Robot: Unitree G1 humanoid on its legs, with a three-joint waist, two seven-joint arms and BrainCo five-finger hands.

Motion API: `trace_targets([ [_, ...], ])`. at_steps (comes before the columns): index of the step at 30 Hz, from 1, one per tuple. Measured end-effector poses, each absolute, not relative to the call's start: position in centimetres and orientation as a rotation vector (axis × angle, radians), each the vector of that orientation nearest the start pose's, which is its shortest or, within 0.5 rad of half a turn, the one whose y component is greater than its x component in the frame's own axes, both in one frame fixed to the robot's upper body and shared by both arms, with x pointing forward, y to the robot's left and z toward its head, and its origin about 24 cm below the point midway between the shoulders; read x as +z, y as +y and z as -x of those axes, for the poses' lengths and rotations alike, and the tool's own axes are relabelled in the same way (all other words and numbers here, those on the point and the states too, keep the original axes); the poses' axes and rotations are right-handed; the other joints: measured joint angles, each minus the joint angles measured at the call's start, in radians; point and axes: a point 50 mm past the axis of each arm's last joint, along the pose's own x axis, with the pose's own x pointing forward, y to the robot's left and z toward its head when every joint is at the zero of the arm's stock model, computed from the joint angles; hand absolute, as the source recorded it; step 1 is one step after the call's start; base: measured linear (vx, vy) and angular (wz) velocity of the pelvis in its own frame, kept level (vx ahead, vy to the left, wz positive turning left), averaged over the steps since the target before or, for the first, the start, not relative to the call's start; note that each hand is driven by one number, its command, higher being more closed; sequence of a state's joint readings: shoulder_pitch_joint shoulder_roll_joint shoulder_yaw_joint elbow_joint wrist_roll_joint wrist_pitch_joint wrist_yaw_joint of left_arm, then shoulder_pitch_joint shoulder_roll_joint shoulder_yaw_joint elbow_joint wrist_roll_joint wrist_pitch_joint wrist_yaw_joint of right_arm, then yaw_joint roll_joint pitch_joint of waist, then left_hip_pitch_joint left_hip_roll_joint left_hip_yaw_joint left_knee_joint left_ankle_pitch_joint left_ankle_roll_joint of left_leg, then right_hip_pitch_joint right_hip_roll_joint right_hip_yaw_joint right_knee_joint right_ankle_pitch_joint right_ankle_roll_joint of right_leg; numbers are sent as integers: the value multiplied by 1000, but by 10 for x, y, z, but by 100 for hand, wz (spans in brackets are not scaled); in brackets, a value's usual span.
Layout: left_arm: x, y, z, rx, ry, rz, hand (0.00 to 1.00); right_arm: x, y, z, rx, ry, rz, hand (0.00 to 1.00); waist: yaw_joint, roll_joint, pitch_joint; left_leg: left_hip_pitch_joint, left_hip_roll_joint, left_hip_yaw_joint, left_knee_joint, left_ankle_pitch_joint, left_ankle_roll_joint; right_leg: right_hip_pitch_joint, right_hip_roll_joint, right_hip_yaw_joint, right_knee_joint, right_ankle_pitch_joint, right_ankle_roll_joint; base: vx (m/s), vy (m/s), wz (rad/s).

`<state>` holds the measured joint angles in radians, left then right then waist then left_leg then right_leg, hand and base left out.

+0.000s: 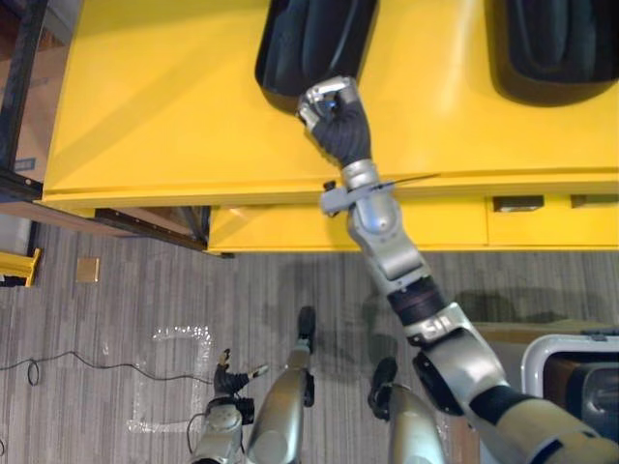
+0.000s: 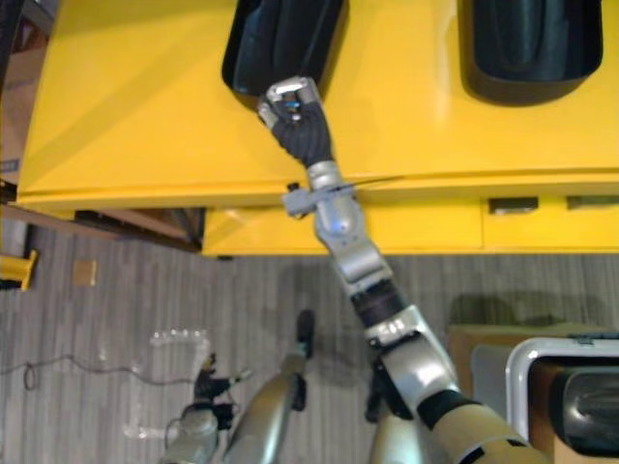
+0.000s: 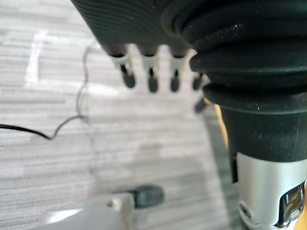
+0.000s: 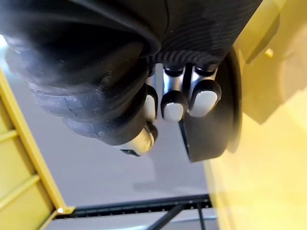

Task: Walk over and take plastic housings, then place them on the shelf

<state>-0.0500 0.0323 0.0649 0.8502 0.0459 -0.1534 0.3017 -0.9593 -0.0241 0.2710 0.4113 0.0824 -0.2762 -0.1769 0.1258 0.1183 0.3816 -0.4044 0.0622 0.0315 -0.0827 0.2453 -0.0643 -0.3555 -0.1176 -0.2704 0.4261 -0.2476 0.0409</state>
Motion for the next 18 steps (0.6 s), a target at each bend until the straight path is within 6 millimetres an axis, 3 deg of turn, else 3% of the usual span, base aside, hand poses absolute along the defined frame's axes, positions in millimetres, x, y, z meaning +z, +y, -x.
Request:
trace_targets([
  [5, -109, 183, -192, 330, 637, -151, 0, 261, -15, -334, 348, -816, 66, 100, -4, 0, 0, 1, 5, 2, 0, -3, -1, 12, 9, 0, -28, 13, 2, 23, -29, -2],
  [6, -109, 183, -192, 330, 637, -151, 0, 264, -11, -326, 369, -854, 73, 0, -4, 0, 0, 2, 9, 5, 0, -4, -2, 17, 15, 3, -42, 21, 3, 31, -29, -11],
  [13, -115, 182, -186, 327, 674, -156, 0, 263, 19, -297, 551, -892, 5, 0, -31, -3, -1, 43, 17, 11, -1, -18, -6, 80, 30, 9, -108, 45, 5, 25, -25, -7],
  [18, -115, 181, -186, 320, 675, -158, 0, 255, 41, -286, 692, -840, -60, 0, -29, -9, -5, 67, 16, 5, -1, -21, -10, 118, 32, -3, -130, 47, 7, 12, -15, 5],
])
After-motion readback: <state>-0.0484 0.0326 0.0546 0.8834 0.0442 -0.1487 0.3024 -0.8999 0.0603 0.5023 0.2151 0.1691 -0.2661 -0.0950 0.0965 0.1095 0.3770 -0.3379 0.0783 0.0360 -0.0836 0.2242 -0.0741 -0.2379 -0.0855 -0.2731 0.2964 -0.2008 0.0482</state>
